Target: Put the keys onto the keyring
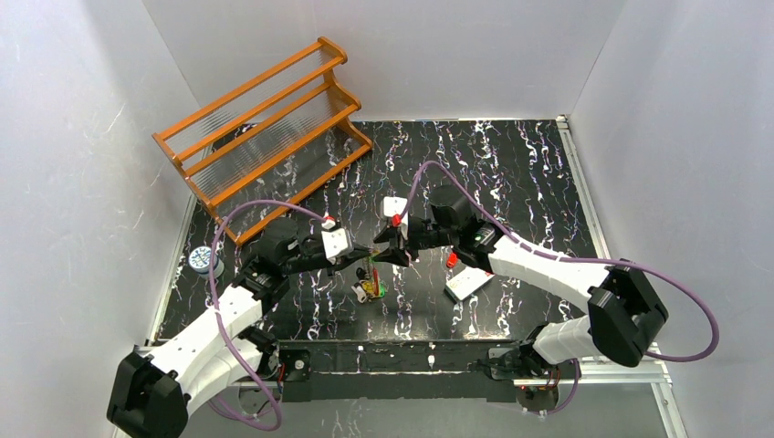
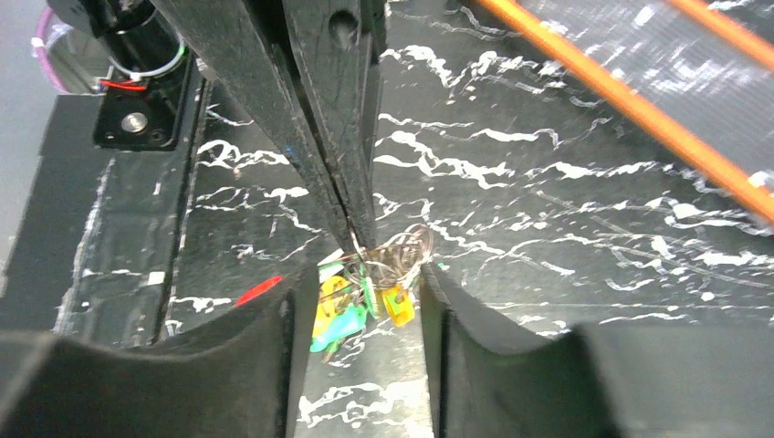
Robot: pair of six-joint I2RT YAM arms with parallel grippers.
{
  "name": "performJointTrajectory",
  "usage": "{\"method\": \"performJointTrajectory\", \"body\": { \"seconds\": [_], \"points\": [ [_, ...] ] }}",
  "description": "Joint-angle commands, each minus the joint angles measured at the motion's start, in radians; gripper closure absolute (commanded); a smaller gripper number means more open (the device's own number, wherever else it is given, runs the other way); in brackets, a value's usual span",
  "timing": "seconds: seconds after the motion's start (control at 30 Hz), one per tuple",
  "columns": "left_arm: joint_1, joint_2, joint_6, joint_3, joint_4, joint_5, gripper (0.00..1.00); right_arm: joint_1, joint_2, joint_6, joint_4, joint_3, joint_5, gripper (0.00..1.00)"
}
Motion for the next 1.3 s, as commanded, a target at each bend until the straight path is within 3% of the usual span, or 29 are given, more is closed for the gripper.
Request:
{"method": "performJointTrajectory", "body": {
  "seconds": [0.0,0.43,0.6,0.77,1.0,1.1,1.27],
  "points": [
    [-0.005,-0.062,0.041,-0.024,0.003,-0.016,1.0,0.005,-0.073,-0.028,0.079,-0.011,0.041,0.42],
    [-0.005,-0.242,0.249,-0.082,0.013,-0.012,1.0,0.005,-0.171,-0.105,0.169,-0.093,0.062,0.26],
    [-0.005,-0.317,0.334,-0.125,0.036,-0.013,1.0,0.006,-0.184,-0.102,0.187,-0.109,0.072,0.25],
    [-0.005,-0.33,0.312,-0.128,0.023,-0.037,1.0,0.005,-0.178,-0.077,0.204,-0.114,0.1,0.25],
    [-0.005,-0.268,0.214,-0.06,-0.111,-0.132,1.0,0.004,-0.102,0.169,0.223,-0.063,0.291,0.03],
    [-0.005,-0.25,0.198,-0.039,-0.18,-0.168,1.0,-0.003,-0.038,0.301,0.165,-0.004,0.433,0.01],
    [-0.005,-0.267,0.195,-0.056,-0.201,-0.185,1.0,-0.057,0.111,0.487,-0.058,0.164,0.526,0.01]
  ]
}}
